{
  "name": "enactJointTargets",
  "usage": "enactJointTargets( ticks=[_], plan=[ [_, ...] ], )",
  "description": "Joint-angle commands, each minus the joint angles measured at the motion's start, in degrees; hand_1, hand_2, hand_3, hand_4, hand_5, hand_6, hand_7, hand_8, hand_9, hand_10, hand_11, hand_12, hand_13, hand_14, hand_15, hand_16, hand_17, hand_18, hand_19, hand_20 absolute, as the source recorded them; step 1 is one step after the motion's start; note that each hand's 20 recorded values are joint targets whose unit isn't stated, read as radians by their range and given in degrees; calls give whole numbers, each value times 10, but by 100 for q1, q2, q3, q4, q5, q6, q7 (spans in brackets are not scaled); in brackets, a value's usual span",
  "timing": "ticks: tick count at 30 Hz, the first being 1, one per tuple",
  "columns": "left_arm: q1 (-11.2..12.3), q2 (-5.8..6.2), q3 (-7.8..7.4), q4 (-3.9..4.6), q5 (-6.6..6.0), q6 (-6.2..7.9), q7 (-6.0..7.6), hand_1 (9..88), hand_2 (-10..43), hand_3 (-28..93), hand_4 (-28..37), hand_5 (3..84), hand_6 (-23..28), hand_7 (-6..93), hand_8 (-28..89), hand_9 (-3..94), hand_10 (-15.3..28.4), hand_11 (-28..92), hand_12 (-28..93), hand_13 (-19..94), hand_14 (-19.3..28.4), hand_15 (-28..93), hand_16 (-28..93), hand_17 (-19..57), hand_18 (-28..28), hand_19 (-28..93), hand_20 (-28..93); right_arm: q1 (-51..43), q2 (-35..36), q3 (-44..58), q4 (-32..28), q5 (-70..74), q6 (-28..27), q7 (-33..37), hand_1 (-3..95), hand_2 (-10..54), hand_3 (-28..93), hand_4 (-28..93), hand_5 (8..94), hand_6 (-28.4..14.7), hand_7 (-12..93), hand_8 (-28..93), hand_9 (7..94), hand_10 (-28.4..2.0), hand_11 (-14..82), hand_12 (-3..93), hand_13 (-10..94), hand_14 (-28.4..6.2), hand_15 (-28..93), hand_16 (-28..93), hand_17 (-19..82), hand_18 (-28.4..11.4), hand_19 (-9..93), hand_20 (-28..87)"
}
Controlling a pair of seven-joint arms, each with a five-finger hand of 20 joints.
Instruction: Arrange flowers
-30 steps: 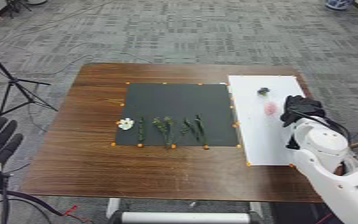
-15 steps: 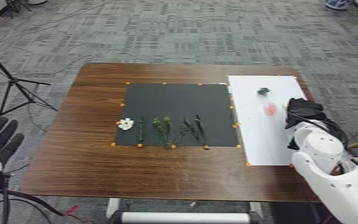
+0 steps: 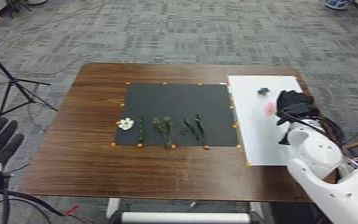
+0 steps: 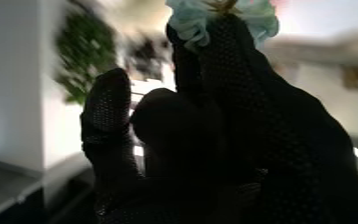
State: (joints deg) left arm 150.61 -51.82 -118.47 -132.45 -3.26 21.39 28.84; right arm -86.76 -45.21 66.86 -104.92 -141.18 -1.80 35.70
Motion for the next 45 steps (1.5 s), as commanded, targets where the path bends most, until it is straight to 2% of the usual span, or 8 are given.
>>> enactJointTargets(
  ticks=[1,9,17,23,33,34,38,45],
  plan=[
    [60,42,-15,-36,-28,-18,79,231,196,662,-283,383,86,126,-74,336,142,197,138,238,135,287,-22,-34,105,187,128,909,-440,-652,-455,-127,776,-767,644,-95,678,-283,772,4,339,100,857,-79,149,472,733,-80,764,341,338,-237,802,411],
    [-96,108,103,26,14,3,-42,231,196,661,-283,383,85,125,-73,336,141,199,139,238,135,287,-22,-34,105,186,128,2191,-1522,-1960,305,450,1117,-1531,637,-95,685,-283,772,5,343,97,857,-79,155,479,734,-81,763,343,338,-236,801,411],
    [-224,135,180,64,66,32,-146,231,195,661,-283,383,85,124,-73,336,141,198,138,238,135,287,-23,-34,105,185,128,2975,-2331,-2940,1683,364,1432,-3126,637,-95,675,-283,757,13,377,71,852,-78,161,484,728,-78,759,353,321,-222,779,412],
    [-422,202,365,150,45,40,-140,230,195,662,-283,383,85,124,-73,336,142,197,138,238,134,287,-23,-34,105,185,129,3032,-2571,-3227,1970,375,1087,-3136,627,-95,681,-283,746,19,400,58,847,-69,163,483,723,-72,752,355,313,-215,763,413],
    [-802,243,654,301,91,76,-256,232,196,659,-283,383,85,126,-73,336,142,198,138,238,134,287,-22,-34,105,186,129,3054,-2966,-3578,2700,388,1450,-3113,623,-95,680,-283,735,19,412,41,838,-65,160,476,717,-69,745,356,311,-210,753,414],
    [-664,263,625,233,62,38,-175,232,196,659,-283,383,85,125,-73,336,142,199,138,238,134,287,-22,-35,105,186,129,3040,-2891,-3664,2581,420,1474,-3027,622,-95,680,-283,733,19,412,39,837,-64,159,475,716,-70,743,356,310,-210,751,413],
    [-595,287,614,185,38,25,-117,233,196,659,-283,383,85,125,-73,337,142,199,137,238,134,287,-22,-34,105,185,128,3049,-2895,-3802,2581,477,1626,-2931,623,-95,677,-283,727,20,418,27,835,-63,155,469,716,-63,715,368,306,-207,734,406],
    [-728,266,673,229,77,44,-190,234,201,659,-283,383,85,125,-73,337,143,199,137,238,134,287,-23,-34,105,185,128,3159,-3065,-3861,2814,453,1721,-2903,619,-95,674,-283,714,25,425,19,830,-61,151,461,721,-56,677,386,301,-200,713,394]
  ],
)
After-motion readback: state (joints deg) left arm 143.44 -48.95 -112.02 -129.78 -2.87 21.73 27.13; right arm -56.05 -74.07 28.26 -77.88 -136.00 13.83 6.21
